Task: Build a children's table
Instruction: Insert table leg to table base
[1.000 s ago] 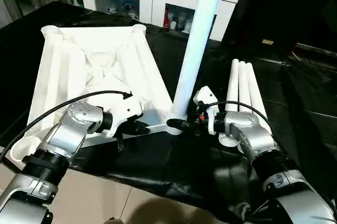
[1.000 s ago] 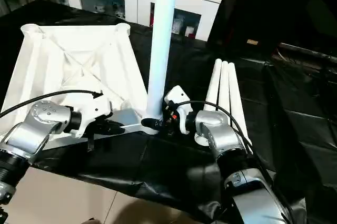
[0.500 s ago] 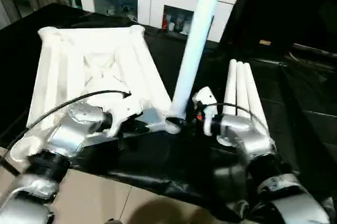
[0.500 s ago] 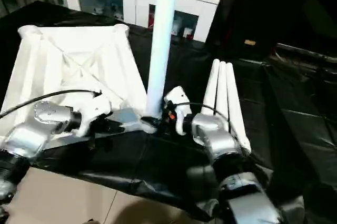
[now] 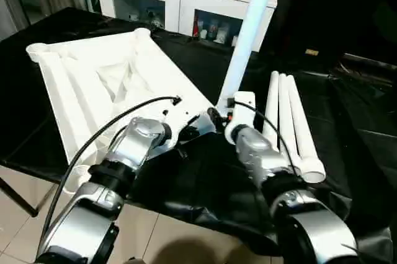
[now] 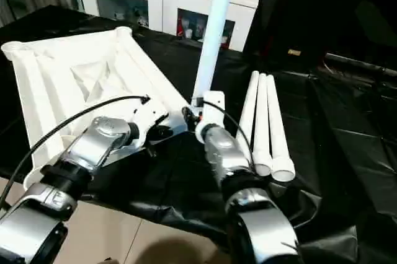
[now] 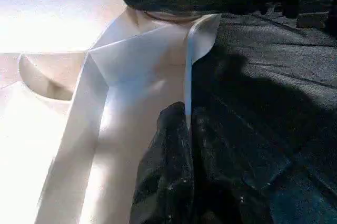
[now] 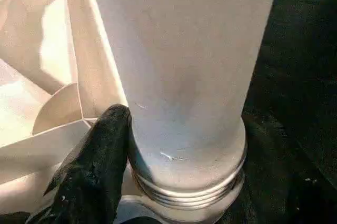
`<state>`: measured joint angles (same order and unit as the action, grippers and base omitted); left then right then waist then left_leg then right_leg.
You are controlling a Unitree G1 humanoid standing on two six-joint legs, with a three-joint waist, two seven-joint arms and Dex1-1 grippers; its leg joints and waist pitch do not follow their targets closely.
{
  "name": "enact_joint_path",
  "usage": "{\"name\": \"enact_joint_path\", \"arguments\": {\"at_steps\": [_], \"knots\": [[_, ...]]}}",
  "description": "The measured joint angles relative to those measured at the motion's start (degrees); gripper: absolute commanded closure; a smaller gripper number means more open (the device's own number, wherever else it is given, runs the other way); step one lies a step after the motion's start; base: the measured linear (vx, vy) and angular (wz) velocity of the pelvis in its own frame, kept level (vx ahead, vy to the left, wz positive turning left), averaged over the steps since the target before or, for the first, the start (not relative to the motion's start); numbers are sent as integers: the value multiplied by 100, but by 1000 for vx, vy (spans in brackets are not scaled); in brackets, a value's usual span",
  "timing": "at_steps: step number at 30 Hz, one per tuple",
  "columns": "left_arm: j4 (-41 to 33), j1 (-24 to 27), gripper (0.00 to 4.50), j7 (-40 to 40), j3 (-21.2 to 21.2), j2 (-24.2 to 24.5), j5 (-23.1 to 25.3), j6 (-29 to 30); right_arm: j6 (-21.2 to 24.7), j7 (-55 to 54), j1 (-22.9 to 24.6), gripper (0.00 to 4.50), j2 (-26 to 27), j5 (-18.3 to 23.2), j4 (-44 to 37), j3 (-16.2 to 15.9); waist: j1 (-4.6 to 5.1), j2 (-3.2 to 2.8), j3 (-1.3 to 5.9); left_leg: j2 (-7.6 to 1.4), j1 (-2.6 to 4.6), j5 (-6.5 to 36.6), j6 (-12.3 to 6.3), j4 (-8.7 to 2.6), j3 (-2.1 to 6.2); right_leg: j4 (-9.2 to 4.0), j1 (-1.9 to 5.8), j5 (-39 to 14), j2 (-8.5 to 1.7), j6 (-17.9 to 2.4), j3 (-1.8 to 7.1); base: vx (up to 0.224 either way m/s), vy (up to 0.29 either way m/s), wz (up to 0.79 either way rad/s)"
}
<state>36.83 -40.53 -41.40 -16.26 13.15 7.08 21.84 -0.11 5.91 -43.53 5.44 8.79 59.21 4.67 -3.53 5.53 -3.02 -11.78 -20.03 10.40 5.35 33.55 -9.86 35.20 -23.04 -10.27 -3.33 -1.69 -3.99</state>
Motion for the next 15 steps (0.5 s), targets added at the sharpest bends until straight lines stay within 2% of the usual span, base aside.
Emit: {"name": "enact_joint_path", "arguments": {"at_steps": [1, 3, 5, 7, 9, 11, 15], "knots": [[-50, 24, 450, -20, -7, 31, -1, 1, -23, 70, 7, 108, 0, 4, -1, 1, 2, -1, 0, -1, 0, 0, 0, -1, 0, 2, -2, 1, 0, 0, -1, 0, 0, 0], [-114, 54, 450, -43, 4, 176, -2, -20, -78, 369, 22, 108, 42, 28, -7, 0, 44, -4, -2, -3, -2, 0, 0, -4, 0, 10, -9, 3, 2, -2, -2, 0, 0, 0], [-124, 58, 450, -112, 19, 291, -1, -57, -79, 590, 35, 73, 50, 65, -7, 1, 74, -6, -4, -3, -10, 0, 1, -9, 4, 10, -11, 5, 4, -3, -6, 0, 0, 0], [-190, 93, 450, -216, 11, 373, 4, -100, -11, 873, 57, 63, -9, 92, -50, -16, 96, -9, -6, -4, -5, 0, 1, -11, 6, 7, -12, 5, 5, -3, -7, 0, 0, 0], [-288, 155, 450, -397, 9, 484, 1, -175, 132, 1392, 148, 59, -186, 105, -218, -139, 104, -12, -8, -4, -6, 0, 1, -12, 5, 5, -13, 6, 5, -6, -6, 0, 0, 0], [-434, 235, 450, -659, 4, 656, -31, -245, 275, 2043, 383, 59, -535, 83, -597, -398, 90, -16, -11, -5, -5, 0, 1, -12, 5, 2, -14, 14, 5, -21, -6, 0, 0, 0], [-622, 345, 450, -1069, -42, 902, -135, -388, 339, 2949, 616, 59, -972, -9, -1010, -710, 52, -25, -17, -5, -7, 0, -1, -10, 2, -13, -19, 10, 5, -21, -5, 0, 0, 0]]}}
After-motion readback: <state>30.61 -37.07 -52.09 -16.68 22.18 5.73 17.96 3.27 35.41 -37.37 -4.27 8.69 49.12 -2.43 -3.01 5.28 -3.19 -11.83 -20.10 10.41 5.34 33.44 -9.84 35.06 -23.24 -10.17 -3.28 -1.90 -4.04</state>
